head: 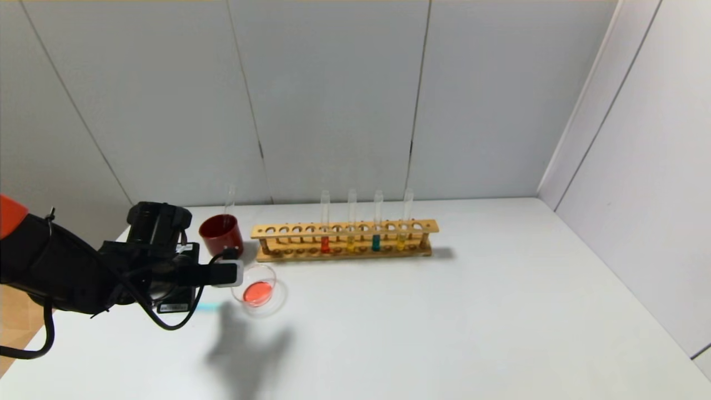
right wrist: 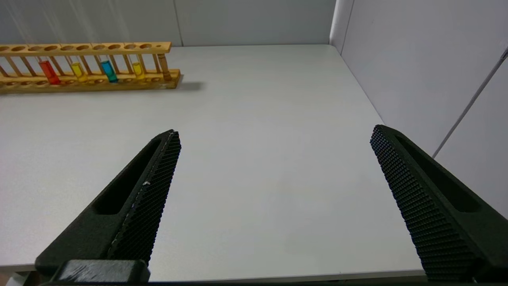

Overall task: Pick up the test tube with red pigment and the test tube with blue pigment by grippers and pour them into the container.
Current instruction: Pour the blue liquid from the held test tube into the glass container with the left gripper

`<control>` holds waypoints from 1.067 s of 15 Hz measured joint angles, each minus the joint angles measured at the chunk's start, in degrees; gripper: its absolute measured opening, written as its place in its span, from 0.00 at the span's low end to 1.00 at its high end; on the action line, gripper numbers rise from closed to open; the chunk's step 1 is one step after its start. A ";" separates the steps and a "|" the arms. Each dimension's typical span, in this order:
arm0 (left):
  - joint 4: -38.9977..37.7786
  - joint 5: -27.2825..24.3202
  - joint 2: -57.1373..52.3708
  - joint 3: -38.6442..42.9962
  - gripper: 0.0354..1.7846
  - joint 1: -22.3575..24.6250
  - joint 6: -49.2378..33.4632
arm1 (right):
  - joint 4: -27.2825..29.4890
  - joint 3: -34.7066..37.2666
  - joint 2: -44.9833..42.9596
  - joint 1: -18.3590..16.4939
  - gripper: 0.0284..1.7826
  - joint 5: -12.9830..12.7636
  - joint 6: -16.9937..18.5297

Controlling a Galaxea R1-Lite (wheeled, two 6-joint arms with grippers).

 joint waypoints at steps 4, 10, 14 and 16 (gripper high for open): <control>-0.11 1.96 0.43 -0.24 0.16 -1.16 0.79 | -0.02 0.00 0.00 0.00 0.98 0.00 -0.02; -0.45 2.12 1.94 -1.35 0.16 -1.61 0.74 | 0.00 0.00 0.00 0.00 0.98 0.00 0.00; -0.43 2.49 2.90 -2.26 0.16 -1.71 2.41 | 0.00 0.00 0.00 0.00 0.98 0.00 0.00; -0.41 2.49 3.10 -2.71 0.16 -1.72 2.91 | 0.00 0.00 0.00 0.00 0.98 0.00 0.00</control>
